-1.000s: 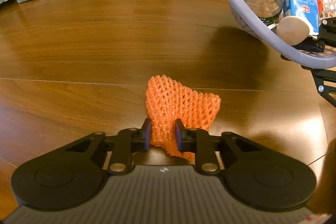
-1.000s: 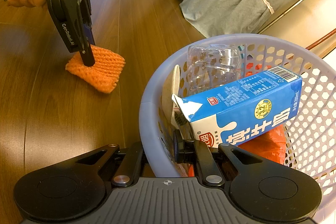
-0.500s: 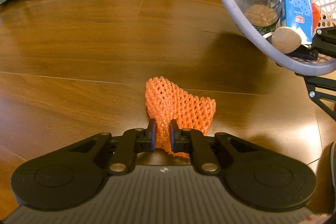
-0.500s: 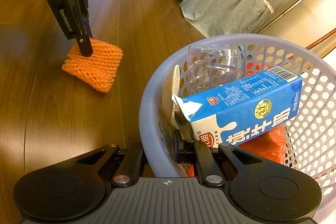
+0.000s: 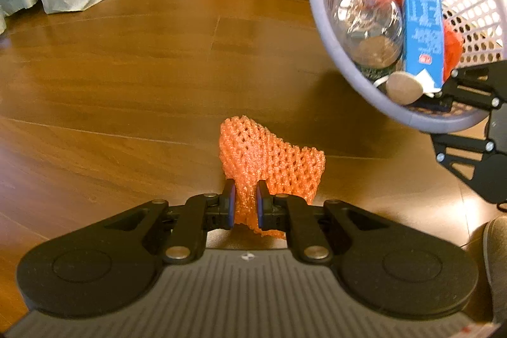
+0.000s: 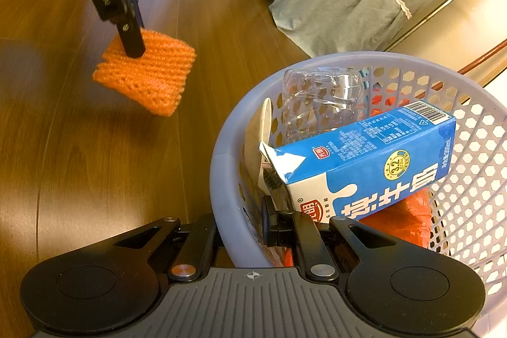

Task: Collect trash
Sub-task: 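Lift the mesh sleeve and carry it over the wastebasket with the left tool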

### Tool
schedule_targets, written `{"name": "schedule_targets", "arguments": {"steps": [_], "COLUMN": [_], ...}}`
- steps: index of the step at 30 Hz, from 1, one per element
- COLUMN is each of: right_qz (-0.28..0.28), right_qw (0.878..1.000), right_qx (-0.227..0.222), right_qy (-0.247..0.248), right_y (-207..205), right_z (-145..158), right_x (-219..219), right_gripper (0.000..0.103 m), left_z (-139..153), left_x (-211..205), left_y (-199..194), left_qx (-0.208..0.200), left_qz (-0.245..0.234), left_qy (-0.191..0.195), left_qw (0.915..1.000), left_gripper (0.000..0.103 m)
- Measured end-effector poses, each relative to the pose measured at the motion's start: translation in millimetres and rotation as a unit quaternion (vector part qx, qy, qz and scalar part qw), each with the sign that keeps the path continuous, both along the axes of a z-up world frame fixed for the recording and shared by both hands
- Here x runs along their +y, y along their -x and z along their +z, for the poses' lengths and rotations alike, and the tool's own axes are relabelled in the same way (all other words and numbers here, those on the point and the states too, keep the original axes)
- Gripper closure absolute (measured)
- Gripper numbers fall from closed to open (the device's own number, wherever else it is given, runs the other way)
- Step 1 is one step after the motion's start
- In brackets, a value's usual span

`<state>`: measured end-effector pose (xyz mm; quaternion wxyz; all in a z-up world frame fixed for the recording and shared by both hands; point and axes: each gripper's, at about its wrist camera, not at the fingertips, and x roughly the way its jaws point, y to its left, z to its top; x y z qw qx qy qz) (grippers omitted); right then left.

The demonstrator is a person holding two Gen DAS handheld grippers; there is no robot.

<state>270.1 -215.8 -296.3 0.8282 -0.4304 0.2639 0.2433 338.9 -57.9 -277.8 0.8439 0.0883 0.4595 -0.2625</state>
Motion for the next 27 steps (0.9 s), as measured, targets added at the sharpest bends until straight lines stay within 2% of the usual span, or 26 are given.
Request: {"name": "schedule_targets", "arguments": {"steps": [15,27], "right_qz": [0.003,0.011], "right_qw": [1.0,1.0], "right_qx": [0.002,0.005], "right_qy": [-0.001,-0.004], "right_y": [2.4,8.8], "right_z": [0.4,2.3], "right_x": [-1.1,3.8], "right_gripper": [0.097,0.097], "left_z": [30.6,38.9], "left_x": [-1.1,-0.7], "left_y": [16.8,18.6], "left_qx": [-0.016,-0.015], "left_qz": [-0.013,-0.004], "left_qy": [0.016,0.02], "left_qw": [0.9997,0.9997], "left_gripper": [0.094,0.094]}}
